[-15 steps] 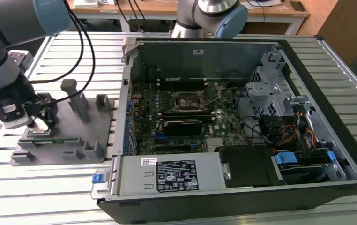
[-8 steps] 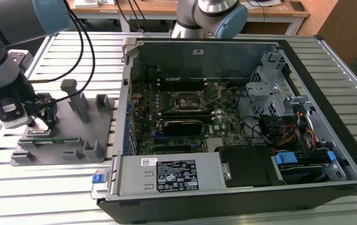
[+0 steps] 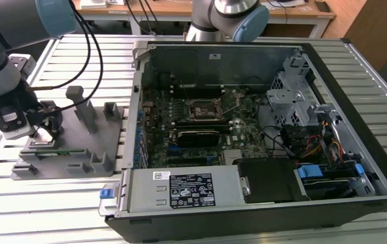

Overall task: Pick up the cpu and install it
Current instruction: 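Pick up the cpu and move it towards the insertion slot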

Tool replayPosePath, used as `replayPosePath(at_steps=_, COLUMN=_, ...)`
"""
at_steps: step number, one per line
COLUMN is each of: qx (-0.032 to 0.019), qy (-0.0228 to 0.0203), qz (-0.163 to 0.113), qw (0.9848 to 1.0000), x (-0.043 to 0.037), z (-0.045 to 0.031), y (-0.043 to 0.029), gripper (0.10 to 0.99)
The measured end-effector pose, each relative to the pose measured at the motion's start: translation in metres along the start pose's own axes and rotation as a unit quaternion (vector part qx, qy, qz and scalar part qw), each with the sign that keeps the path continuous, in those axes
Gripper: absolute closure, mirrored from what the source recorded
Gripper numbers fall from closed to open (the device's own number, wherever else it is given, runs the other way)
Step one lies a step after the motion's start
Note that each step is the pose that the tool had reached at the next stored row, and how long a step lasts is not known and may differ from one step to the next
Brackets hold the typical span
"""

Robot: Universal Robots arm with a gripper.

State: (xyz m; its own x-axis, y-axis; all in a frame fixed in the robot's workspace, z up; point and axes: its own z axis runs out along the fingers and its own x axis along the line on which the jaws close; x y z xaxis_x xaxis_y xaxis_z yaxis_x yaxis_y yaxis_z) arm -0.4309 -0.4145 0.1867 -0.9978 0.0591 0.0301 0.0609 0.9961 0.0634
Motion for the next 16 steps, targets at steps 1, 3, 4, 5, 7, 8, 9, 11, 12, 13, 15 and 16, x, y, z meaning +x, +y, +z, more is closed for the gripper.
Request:
replayPosePath(at_steps=1, qx=0.0, qy=0.0001, qz=0.0, qw=1.0, x=0.0, z=0.0003, y=0.0, gripper=0.549)
replayPosePath(at_steps=3, qx=0.0001, qy=0.0001, qz=0.0, qw=1.0, x=0.0001, z=0.0009, y=-0.0001, gripper=0.486)
replayPosePath(at_steps=4, qx=0.0, qy=0.0, qz=0.0, qw=1.0, x=0.0001, z=0.0012, y=-0.0001, gripper=0.486)
replayPosePath(at_steps=5, qx=0.0, qy=0.0, qz=0.0, qw=1.0, x=0.0003, z=0.0015, y=-0.0001, gripper=0.486)
replayPosePath(at_steps=7, qx=0.0, qy=0.0, qz=0.0, qw=1.0, x=0.0008, z=0.0019, y=-0.0002, gripper=0.486)
replayPosePath(at_steps=8, qx=0.0, qy=0.0, qz=0.0, qw=1.0, x=0.0009, z=0.0021, y=-0.0002, gripper=0.486)
replayPosePath(at_steps=9, qx=0.0, qy=0.0, qz=0.0, qw=1.0, x=0.0011, z=0.0022, y=-0.0002, gripper=0.486)
replayPosePath(at_steps=11, qx=0.0, qy=0.0, qz=0.0, qw=1.0, x=0.0011, z=0.0024, y=-0.0002, gripper=0.486)
replayPosePath(at_steps=12, qx=0.0, qy=0.0, qz=0.0, qw=1.0, x=0.0011, z=0.0025, y=-0.0002, gripper=0.486)
replayPosePath(at_steps=13, qx=0.0001, qy=0.0001, qz=0.0, qw=1.0, x=0.0012, z=0.0024, y=-0.0002, gripper=0.498)
replayPosePath(at_steps=15, qx=0.0001, qy=0.0001, qz=0.0, qw=1.0, x=0.0012, z=0.0024, y=-0.0002, gripper=0.553)
replayPosePath(at_steps=16, qx=0.0, qy=0.0, qz=0.0, qw=1.0, x=0.0012, z=0.002, y=-0.0002, gripper=0.553)
